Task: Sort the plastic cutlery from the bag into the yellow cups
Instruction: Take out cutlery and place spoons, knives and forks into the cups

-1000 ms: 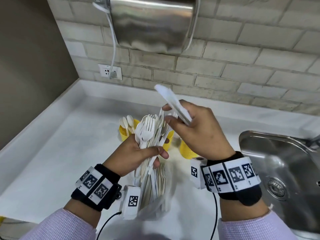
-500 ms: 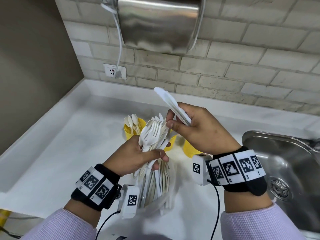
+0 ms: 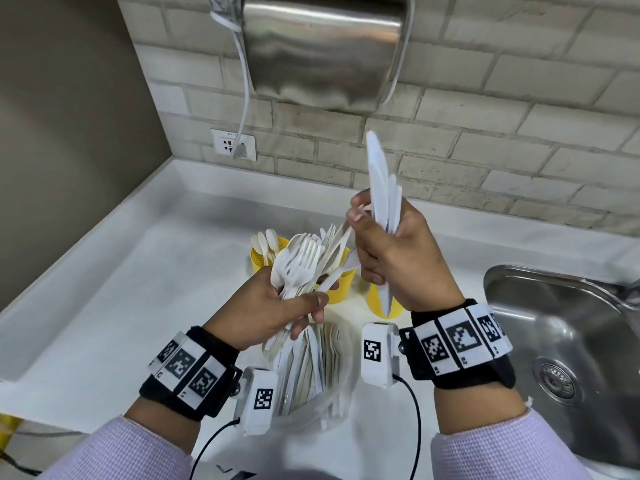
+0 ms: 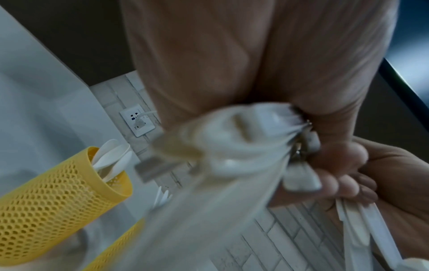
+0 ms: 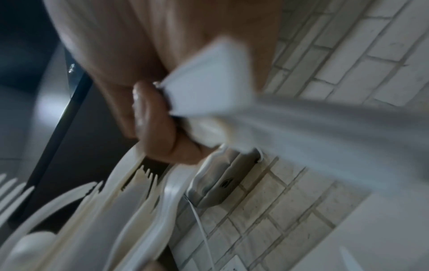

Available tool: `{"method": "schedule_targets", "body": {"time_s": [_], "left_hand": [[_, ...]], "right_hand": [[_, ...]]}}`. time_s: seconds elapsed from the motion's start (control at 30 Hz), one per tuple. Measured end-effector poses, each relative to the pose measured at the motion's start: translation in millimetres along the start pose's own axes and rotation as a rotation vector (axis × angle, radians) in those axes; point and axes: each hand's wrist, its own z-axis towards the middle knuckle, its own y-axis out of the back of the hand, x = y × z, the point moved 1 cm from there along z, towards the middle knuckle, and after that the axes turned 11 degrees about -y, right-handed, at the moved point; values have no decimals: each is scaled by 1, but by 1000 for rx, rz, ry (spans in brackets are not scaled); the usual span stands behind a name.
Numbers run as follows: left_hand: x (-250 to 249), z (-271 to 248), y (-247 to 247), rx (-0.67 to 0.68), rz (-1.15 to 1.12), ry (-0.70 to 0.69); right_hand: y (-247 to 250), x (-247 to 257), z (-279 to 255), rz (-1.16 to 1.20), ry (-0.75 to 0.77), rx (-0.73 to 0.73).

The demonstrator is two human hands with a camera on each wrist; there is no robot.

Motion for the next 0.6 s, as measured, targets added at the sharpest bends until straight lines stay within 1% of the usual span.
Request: {"method": "schedule_targets", "body": {"time_s": [0.1, 0.17, 0.2, 0.33, 0.47, 0.6], "left_hand": [[0, -1, 1, 1, 19, -14], [-4, -1, 0, -13, 9, -15], [-6, -2, -2, -15, 19, -24], [-10, -3, -4, -36, 56, -60], [-10, -4, -5, -67, 127, -98], [5, -3, 0, -144, 220, -159]], "right_hand": [[1, -3, -1, -176, 48, 25], [2, -4, -1, -192, 74, -16], [2, -3, -1, -161, 77, -44], [2, 0, 2, 160, 57, -136], [9, 5, 5, 363, 95, -193], [17, 5, 6, 631, 27, -235]]}}
